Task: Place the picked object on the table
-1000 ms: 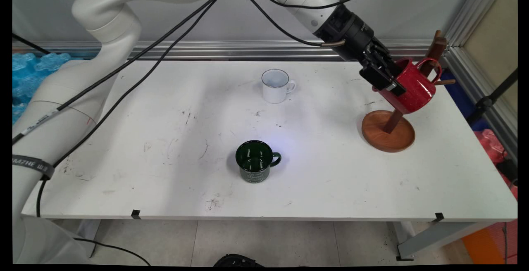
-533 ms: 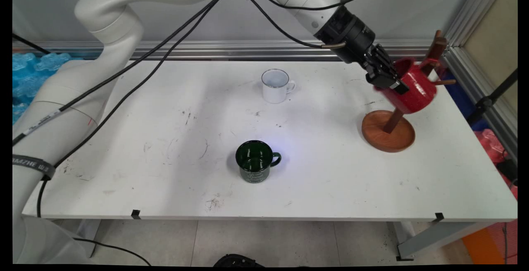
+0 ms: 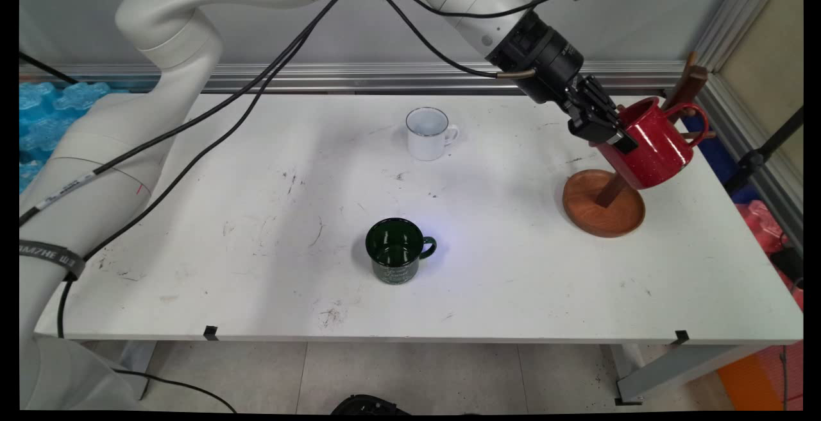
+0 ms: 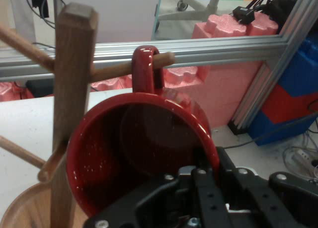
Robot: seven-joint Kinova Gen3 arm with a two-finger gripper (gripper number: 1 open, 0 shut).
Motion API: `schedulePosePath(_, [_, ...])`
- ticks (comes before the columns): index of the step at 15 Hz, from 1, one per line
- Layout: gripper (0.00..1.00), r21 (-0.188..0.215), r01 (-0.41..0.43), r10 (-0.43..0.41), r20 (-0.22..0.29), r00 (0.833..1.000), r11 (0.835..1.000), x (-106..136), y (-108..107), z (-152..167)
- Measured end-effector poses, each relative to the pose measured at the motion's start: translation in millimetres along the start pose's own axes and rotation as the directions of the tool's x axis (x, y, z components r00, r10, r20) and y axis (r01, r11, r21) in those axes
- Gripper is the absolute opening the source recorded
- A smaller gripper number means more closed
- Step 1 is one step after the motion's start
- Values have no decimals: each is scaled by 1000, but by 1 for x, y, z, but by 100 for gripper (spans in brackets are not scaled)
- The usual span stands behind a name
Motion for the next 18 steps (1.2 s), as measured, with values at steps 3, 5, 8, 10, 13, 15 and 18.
schedulePosePath(3, [0, -7, -6, 6, -6, 1000, 1000, 3, 4, -2])
schedulePosePath(5, [0, -11, -10, 10, -10, 1000, 1000, 5, 8, -5])
schedulePosePath(8, [0, -14, -15, 14, -13, 1000, 1000, 7, 12, -9])
schedulePosePath(10, [0, -14, -18, 18, -12, 1000, 1000, 9, 16, -12])
schedulePosePath(13, [0, -8, -25, 25, -9, 1000, 1000, 12, 23, -21])
schedulePosePath(15, [0, -4, -28, 28, -8, 1000, 1000, 14, 26, -25])
schedulePosePath(18, [0, 5, -33, 33, -4, 999, 999, 17, 34, -34])
